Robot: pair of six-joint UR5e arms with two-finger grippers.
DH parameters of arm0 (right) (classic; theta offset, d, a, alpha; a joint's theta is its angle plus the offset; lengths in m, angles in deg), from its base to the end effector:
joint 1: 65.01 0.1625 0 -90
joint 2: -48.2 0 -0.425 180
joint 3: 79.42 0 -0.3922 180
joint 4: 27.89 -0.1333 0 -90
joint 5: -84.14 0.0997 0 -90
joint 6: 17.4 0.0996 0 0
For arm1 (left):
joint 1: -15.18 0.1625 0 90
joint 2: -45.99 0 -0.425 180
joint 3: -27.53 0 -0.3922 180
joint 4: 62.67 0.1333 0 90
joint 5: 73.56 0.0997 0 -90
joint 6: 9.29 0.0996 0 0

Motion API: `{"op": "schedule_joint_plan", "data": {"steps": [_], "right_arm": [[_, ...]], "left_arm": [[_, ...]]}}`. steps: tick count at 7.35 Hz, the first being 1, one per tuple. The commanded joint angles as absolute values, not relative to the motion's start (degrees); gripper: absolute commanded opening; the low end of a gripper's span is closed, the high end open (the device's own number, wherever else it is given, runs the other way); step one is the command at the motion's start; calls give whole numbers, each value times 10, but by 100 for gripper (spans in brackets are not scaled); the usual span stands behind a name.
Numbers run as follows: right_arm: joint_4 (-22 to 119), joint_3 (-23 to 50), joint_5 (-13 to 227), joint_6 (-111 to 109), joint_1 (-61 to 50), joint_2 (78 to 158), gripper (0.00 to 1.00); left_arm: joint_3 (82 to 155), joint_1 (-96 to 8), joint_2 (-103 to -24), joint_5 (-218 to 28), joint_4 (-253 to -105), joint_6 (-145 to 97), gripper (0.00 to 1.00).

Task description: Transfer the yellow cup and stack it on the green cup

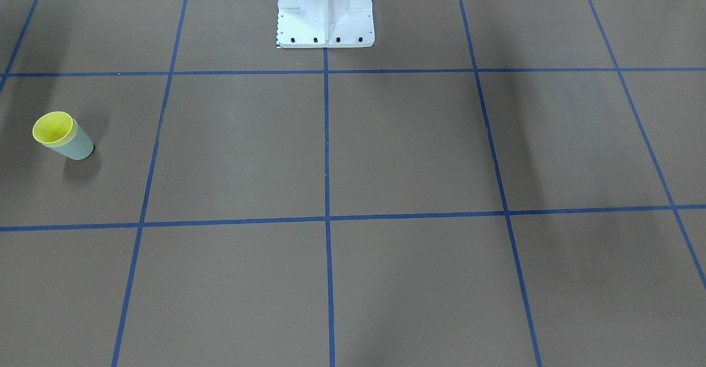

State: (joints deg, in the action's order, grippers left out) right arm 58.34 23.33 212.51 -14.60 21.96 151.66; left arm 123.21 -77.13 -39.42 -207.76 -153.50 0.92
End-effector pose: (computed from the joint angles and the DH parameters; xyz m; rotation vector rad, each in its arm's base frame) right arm 0.0504 -0.4002 0.6533 0.0173 -0.6713 -0.0217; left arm -0.0824 -0.4572 0.6467 0.1159 0.7640 0.1439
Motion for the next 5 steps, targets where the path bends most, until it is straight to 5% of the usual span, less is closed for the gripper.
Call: {"op": "schedule_joint_plan", "data": {"steps": [1,5], "right_arm": [[583,233,2126,-145,220,1516,100],[583,233,2130,-144,220,1515,100]], "left_arm": [[1232,-771,-393,-2075,-1542,9,100],[1232,-771,-388,-2074,-1542,9,100]]}}
